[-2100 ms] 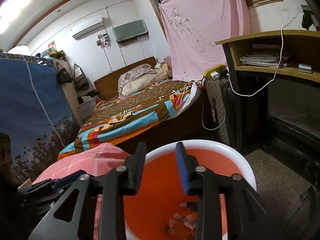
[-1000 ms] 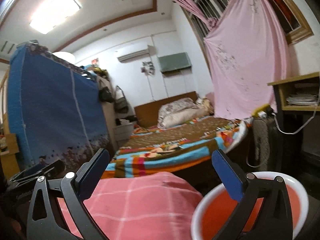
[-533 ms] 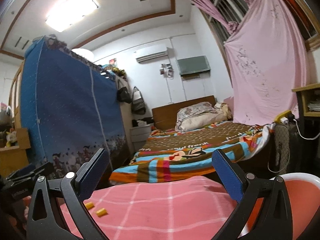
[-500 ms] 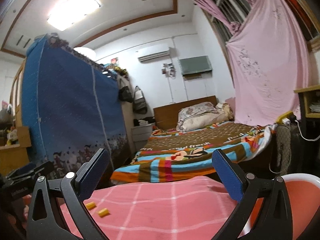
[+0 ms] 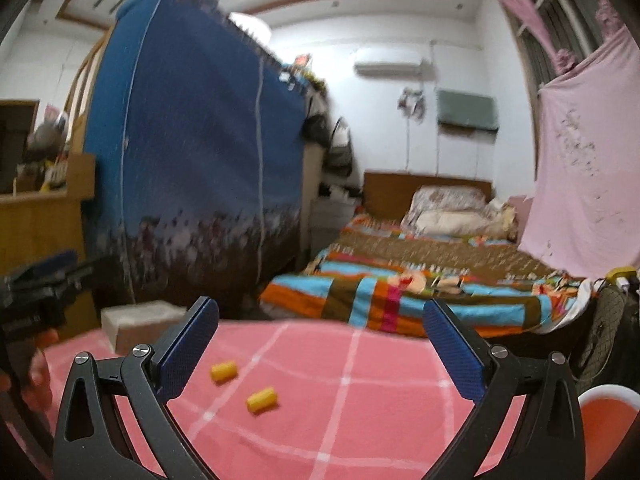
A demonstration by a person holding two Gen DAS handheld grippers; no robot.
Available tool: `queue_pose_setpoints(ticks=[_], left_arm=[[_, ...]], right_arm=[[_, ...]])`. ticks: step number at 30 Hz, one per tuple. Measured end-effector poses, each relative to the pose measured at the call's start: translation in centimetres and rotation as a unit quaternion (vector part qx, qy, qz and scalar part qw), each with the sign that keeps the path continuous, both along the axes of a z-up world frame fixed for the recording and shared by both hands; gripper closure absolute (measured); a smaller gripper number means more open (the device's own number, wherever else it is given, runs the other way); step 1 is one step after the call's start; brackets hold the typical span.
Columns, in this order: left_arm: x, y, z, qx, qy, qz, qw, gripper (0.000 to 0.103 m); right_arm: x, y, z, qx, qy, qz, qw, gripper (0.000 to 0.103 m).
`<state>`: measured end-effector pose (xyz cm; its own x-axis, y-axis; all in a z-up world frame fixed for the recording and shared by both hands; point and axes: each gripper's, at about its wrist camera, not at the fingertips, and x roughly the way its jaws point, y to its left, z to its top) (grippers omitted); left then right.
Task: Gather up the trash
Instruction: 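Move both tools back over the bedspread toward the yellow cylinders, then grasp one yellow cylinder with the left tool while the right tool grasps the other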
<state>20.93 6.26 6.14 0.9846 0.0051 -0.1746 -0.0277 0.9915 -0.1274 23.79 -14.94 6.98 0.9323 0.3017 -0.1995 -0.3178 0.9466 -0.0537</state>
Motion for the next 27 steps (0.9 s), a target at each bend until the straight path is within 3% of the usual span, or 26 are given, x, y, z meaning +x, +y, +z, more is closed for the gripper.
queue_pose_setpoints(ticks=[3, 5, 13, 18, 27], left_arm=[[0.8, 0.2, -0.7, -0.004, 0.014, -0.012, 0.9998, 0.017], [1.5, -0.1, -1.1, -0.003, 0.031, -0.023, 0.9992, 0.019], [6.2, -0.8, -3.4, -0.007, 0.158, -0.076, 0.9845, 0.042], [7.7, -1.0, -4.5, -0.019, 0.211, -0.105, 0.9717, 0.056], [9.3, -1.2, -6.1, -0.045, 0.270, -0.140, 0.9517, 0.076]], right_arm=[[1.2, 0.7, -1.3, -0.016, 0.041, 0.013, 0.999, 0.016], [1.9, 1.1, -1.8, -0.022, 0.066, 0.022, 0.997, 0.020], [4.3, 3.2, -4.0, -0.053, 0.162, 0.069, 0.983, 0.053], [4.9, 4.0, -5.0, -0.073, 0.202, 0.081, 0.973, 0.060], [7.0, 4.8, -6.6, -0.080, 0.276, 0.110, 0.952, 0.070]])
